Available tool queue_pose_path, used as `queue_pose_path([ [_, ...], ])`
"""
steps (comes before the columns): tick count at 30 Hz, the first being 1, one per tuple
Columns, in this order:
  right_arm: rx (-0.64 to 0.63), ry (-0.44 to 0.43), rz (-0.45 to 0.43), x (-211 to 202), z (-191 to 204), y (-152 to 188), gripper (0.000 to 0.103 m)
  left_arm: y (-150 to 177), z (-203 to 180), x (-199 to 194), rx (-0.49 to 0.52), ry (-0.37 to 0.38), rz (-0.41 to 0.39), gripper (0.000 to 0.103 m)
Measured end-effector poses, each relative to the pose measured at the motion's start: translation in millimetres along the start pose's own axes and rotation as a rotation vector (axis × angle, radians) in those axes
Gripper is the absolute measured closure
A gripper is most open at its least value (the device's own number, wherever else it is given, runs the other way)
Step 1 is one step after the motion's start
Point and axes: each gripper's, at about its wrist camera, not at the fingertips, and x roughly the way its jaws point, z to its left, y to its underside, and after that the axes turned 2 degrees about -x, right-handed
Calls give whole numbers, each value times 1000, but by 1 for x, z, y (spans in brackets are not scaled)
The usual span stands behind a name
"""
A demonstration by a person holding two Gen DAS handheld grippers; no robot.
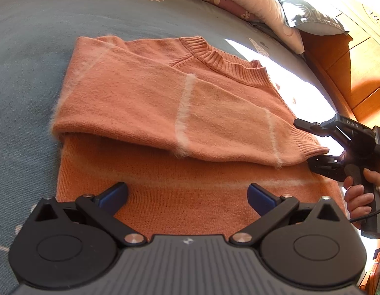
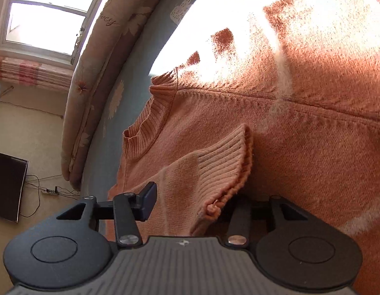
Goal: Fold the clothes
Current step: 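Move the right tool to the other sleeve cuff and close on it, then lift the cuff with the right tool and lay it across the sweater body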
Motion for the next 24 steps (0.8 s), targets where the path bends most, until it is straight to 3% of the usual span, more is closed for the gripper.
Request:
queue_pose_path([
  [4, -20, 57, 17, 4, 9, -3, 57, -1, 1, 1, -10, 0, 3, 1],
  [5, -22, 90, 24, 6, 12, -4, 69, -2, 0, 1, -10, -2, 5, 1],
  [6, -35, 137, 35, 7, 15, -6, 88, -2, -1, 1, -2, -6, 9, 1],
  [7, -47, 170, 45, 7, 18, -6, 94, -2, -2, 1, 13, -12, 15, 1],
  [12, -109, 195, 78, 3, 42, -11, 92, -2, -7, 0, 45, -26, 16, 1],
  [17, -187, 68, 38, -13, 98, -31, 92, -8, -10, -9, 44, -83, -92, 1],
  [24, -296, -77, -9, -20, 172, -53, 92, -27, 2, -9, -39, -125, -196, 1],
])
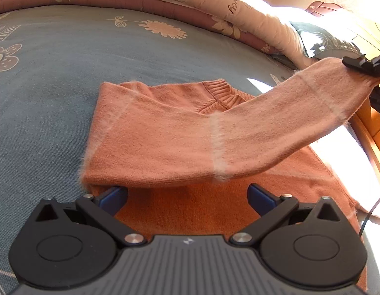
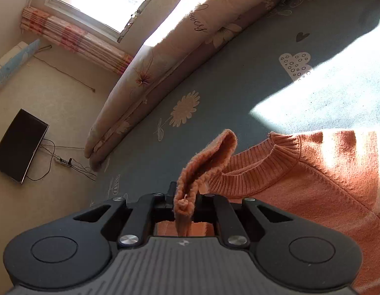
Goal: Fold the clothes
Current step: 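Lift the cuff with the right tool and lay it across the sweater body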
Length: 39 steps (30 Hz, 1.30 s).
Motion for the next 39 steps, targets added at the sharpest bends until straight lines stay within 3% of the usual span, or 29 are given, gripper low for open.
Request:
queue_pose_path([
  [7, -28, -6, -35, -9, 13, -9, 92, -13, 10, -9, -81, -50, -124, 1],
  [11, -13, 68, -28, -10, -4, -3, 92, -10, 10, -6, -64, -81, -116, 1],
  [16, 14, 159, -23, -16, -29, 6, 92, -4, 7, 0, -53, -44, -56, 1],
  [19, 32, 204, -19, -19, -43, 8, 92, -1, 11, 7, -69, -80, -27, 1],
  [22, 27, 249, 8, -16, -54, 11, 92, 2, 16, 3, -121, -92, -52, 1],
  [26, -18, 333, 67, -8, -65, 19, 92, 6, 23, -4, -165, -195, -80, 1],
  [28, -26, 379, 85, -6, -73, 25, 92, 8, 36, -4, -239, -177, -39, 1],
  [31, -38, 442, 133, -1, -90, 38, 92, 7, 38, -16, -244, -161, -67, 1],
  [39, -40, 504, 206, 3, -107, 62, 92, -20, 5, -25, -77, -61, -173, 1],
])
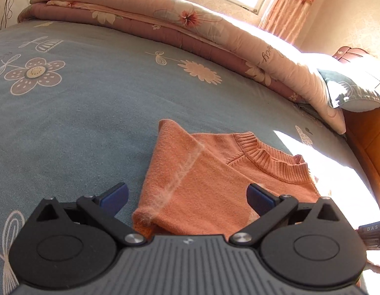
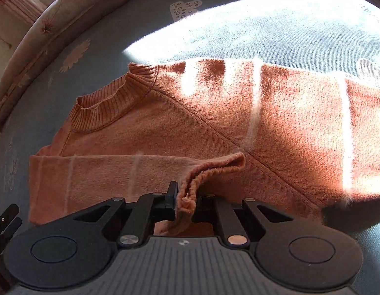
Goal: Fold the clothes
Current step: 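Lift the cuff with the right tool and lay it across the sweater body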
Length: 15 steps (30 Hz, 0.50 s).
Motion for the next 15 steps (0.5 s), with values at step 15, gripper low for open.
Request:
queue_pose_path([
  [15, 1, 10, 8, -4, -10, 20, 91, 12, -16, 53, 138, -7, 134, 1],
])
